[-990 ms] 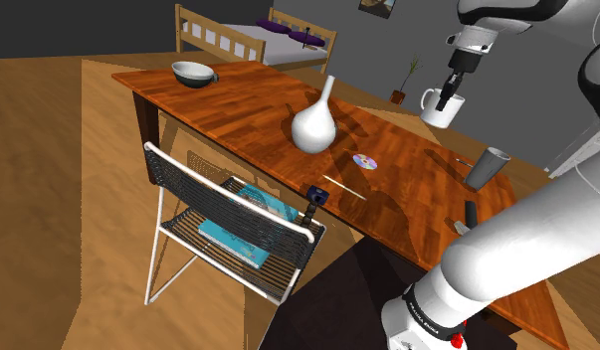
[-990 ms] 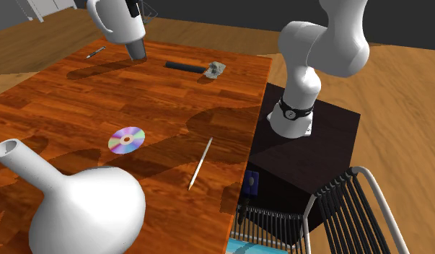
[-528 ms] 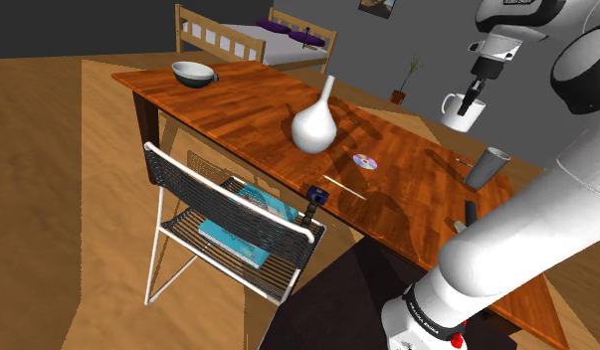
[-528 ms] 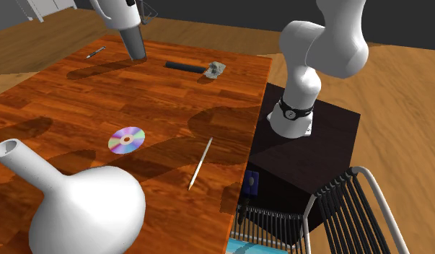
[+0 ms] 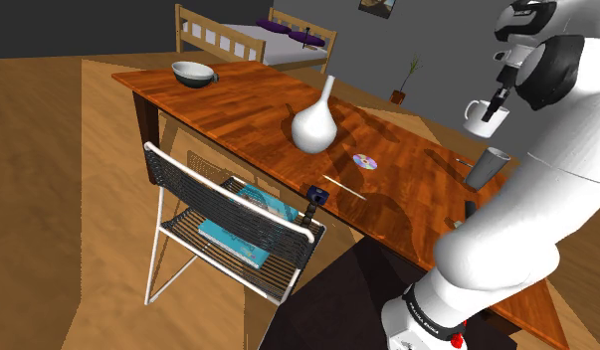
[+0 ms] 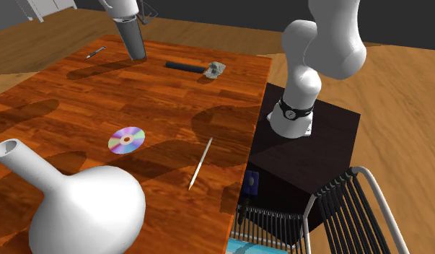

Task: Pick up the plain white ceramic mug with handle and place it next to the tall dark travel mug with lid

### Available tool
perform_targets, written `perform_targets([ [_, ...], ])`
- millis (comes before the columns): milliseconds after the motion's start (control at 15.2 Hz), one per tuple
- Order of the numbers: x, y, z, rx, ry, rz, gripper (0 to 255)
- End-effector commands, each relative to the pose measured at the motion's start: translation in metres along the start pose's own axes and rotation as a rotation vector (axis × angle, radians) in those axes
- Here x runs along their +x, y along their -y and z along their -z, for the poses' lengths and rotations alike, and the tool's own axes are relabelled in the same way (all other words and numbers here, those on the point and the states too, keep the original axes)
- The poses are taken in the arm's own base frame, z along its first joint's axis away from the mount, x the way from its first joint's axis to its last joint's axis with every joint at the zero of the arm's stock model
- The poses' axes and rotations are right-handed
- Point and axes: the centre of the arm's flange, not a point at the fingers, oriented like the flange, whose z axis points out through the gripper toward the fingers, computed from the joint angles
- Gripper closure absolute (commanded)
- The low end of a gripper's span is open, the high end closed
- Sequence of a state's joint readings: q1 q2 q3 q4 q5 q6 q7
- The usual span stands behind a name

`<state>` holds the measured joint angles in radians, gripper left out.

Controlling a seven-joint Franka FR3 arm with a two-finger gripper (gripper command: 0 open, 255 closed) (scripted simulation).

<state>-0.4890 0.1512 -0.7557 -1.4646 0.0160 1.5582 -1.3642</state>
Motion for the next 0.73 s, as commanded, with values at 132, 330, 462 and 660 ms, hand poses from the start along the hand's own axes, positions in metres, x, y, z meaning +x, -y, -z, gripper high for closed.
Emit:
perform_targets([
  [132,-0.037,-0.038,-0.001,-0.001,0.0,0.003,255],
  [330,-0.039,-0.041,-0.012,-0.001,0.0,0.003,255],
  [462,-0.038,-0.041,-0.023,-0.001,0.0,0.003,255],
  [660,-0.037,-0.041,-0.038,-0.001,0.0,0.003,255],
])
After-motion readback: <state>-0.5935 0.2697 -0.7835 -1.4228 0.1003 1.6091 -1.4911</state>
